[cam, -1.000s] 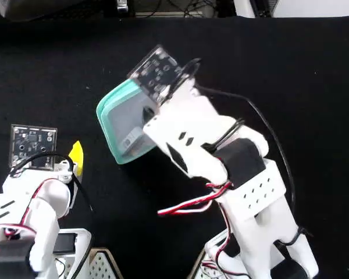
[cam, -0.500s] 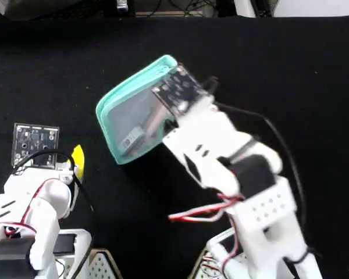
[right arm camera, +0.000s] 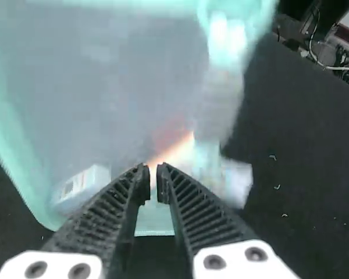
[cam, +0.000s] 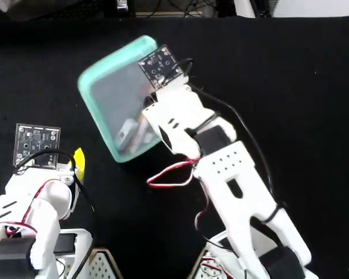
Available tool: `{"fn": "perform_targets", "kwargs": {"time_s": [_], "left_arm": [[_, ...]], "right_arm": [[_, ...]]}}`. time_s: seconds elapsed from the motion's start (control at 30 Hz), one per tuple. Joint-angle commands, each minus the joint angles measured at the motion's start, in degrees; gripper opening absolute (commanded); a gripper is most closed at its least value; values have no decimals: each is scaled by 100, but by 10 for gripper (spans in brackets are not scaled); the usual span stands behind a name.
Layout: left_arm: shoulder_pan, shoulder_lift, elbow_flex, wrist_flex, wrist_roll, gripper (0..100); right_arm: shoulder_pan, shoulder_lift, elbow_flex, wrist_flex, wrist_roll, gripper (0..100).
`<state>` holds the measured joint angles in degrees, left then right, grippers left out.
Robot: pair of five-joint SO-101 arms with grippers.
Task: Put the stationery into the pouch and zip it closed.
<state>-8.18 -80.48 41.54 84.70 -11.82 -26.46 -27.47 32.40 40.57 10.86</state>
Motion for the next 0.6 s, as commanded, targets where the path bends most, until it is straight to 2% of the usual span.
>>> {"fn": "perform_targets", "kwargs": {"time_s": [0.0, 0.13, 0.23, 0.33, 0.47, 0.57], "left_arm": [[-48, 18, -40, 35, 18, 173], [-48, 18, -57, 255, 9, 173], [-48, 18, -75, 316, 9, 173], [-48, 18, 13, 378, 9, 160], [-40, 18, 444, 360, 9, 20], [-40, 18, 813, 97, 0, 50]], "right_arm": [[97, -189, -321, 202, -18, 34], [105, -1086, -312, 1442, -9, 32], [97, -2026, -13, 1978, -9, 32], [97, -3073, 840, 2127, -9, 32], [105, -4673, 2484, 2075, 0, 32], [141, -5947, 3530, 2031, 0, 34]]}}
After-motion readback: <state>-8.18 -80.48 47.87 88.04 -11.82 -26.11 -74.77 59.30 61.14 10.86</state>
